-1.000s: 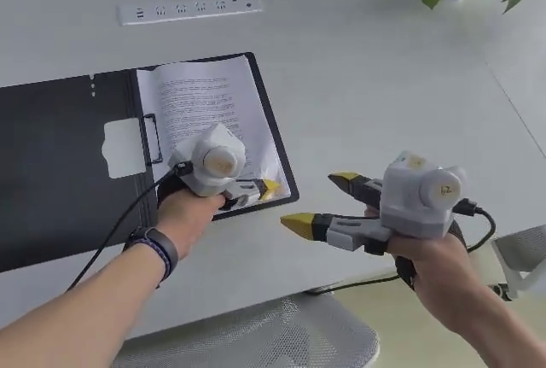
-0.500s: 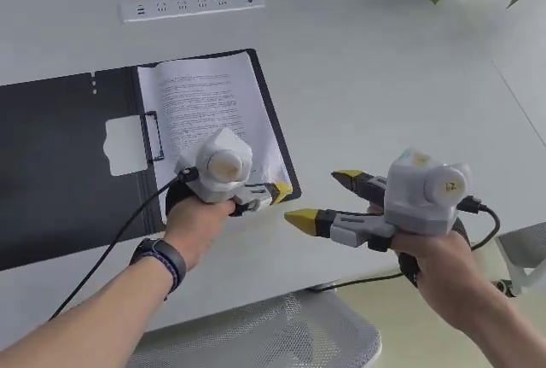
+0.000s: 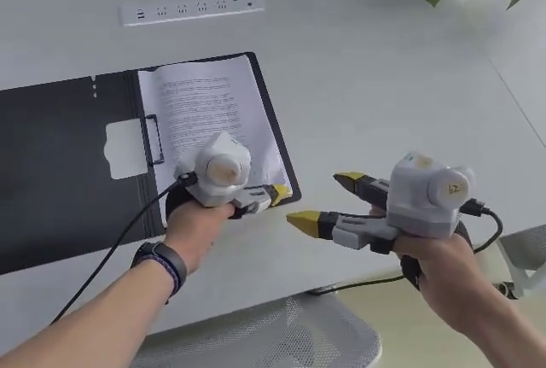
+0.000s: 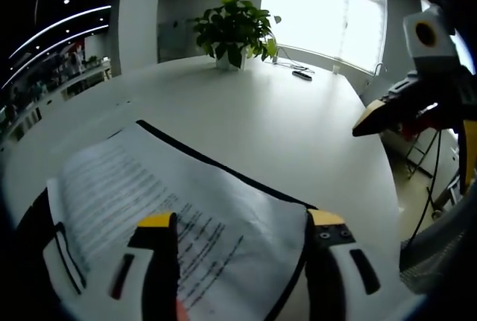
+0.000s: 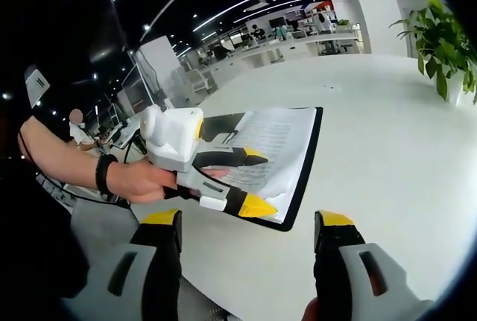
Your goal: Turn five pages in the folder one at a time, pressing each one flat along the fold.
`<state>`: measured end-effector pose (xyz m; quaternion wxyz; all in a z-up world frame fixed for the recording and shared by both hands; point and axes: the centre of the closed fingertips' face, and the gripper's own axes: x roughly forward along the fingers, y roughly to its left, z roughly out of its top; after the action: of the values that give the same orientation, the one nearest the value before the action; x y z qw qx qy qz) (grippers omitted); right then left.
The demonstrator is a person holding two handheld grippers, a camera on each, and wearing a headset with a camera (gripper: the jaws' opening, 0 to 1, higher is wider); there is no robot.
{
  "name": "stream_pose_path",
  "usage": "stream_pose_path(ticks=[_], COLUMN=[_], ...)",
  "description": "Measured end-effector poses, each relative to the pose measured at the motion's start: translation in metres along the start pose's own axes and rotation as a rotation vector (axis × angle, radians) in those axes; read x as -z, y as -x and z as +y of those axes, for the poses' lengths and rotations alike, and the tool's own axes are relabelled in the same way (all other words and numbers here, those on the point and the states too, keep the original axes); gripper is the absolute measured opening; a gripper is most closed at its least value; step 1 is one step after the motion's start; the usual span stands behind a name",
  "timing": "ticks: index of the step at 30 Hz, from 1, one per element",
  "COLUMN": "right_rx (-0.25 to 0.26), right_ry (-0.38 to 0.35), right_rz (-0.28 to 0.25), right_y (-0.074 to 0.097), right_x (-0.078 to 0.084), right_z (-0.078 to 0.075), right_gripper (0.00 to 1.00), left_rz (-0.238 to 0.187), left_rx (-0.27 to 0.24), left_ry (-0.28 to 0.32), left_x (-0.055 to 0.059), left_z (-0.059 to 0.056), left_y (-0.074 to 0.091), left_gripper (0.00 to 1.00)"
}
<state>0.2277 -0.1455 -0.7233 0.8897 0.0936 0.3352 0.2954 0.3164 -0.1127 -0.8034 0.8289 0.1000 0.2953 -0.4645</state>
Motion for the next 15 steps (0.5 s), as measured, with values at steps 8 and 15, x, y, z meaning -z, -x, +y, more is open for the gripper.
stream_pose_path(ticks=[8, 15], right_rx=[-0.007, -0.028], right_ry=[0.004, -0.042], right_rz=[0.003, -0.022], right_y=[-0.004, -0.020], right_x=[0.000, -0.007], right_z=[0.002, -0.004], right_gripper=[0.71, 0.70], left_rz=[0.014, 0.011], left_rx=[-0.037, -0.050], left_ry=[-0.048, -0.049], left_x=[0.005, 0.005], left_z=[0.003, 0.005], left_y=[0.001, 0.004], left_gripper=[0.60, 0.56])
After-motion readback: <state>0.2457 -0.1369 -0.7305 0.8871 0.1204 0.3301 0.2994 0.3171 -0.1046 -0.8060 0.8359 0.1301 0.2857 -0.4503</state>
